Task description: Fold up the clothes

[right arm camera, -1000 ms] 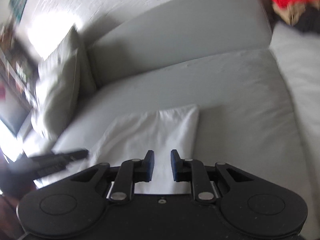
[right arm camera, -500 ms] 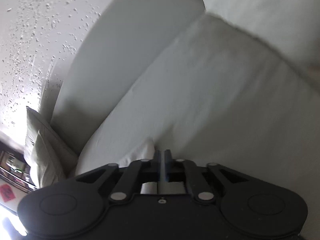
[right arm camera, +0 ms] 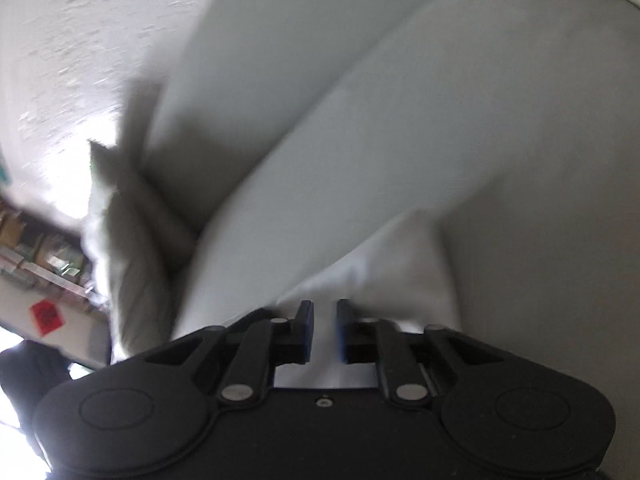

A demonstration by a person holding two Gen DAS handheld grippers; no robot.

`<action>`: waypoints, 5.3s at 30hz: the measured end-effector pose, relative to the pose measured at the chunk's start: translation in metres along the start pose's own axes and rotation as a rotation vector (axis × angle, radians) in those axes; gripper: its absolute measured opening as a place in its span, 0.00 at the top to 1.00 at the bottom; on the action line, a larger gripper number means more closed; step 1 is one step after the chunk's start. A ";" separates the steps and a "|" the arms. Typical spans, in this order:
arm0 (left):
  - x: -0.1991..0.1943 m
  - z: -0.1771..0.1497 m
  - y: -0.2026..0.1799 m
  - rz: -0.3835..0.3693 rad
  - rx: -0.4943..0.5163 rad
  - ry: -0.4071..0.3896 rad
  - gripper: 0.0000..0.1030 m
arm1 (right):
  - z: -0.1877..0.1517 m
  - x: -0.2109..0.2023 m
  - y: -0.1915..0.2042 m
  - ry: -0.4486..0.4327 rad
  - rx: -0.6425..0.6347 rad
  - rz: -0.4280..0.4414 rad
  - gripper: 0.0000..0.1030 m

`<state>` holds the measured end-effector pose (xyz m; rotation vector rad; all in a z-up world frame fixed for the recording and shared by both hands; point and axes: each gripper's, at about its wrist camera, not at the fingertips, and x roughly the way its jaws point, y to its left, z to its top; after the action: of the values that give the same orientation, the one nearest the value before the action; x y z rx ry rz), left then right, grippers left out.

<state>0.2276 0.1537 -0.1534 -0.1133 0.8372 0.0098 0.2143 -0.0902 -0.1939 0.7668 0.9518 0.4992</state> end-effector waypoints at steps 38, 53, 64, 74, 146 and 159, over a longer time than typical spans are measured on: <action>-0.175 -0.169 -0.049 -0.110 0.313 0.101 0.82 | -0.162 -0.177 0.070 0.159 -0.646 -0.302 0.85; -0.150 -0.105 0.093 -0.143 -0.352 -0.055 0.61 | -0.086 -0.193 0.005 -0.008 -0.094 -0.053 0.35; -0.093 -0.090 0.128 -0.282 -0.521 0.179 0.54 | -0.059 -0.145 -0.036 0.059 0.176 0.030 0.42; -0.067 -0.080 0.119 -0.410 -0.476 0.263 0.54 | -0.037 -0.115 -0.042 0.124 0.191 0.055 0.50; -0.115 -0.040 -0.400 -0.354 0.255 -0.113 0.82 | 0.025 -0.466 -0.152 -0.664 -0.139 -0.612 0.46; -0.145 -0.116 -0.453 -0.317 0.556 0.085 0.71 | -0.033 -0.440 -0.122 -0.248 -0.212 -0.730 0.95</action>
<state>0.0687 -0.3034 -0.0795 0.2798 0.8725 -0.5253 -0.0291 -0.4562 -0.0646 0.2425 0.8574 -0.1336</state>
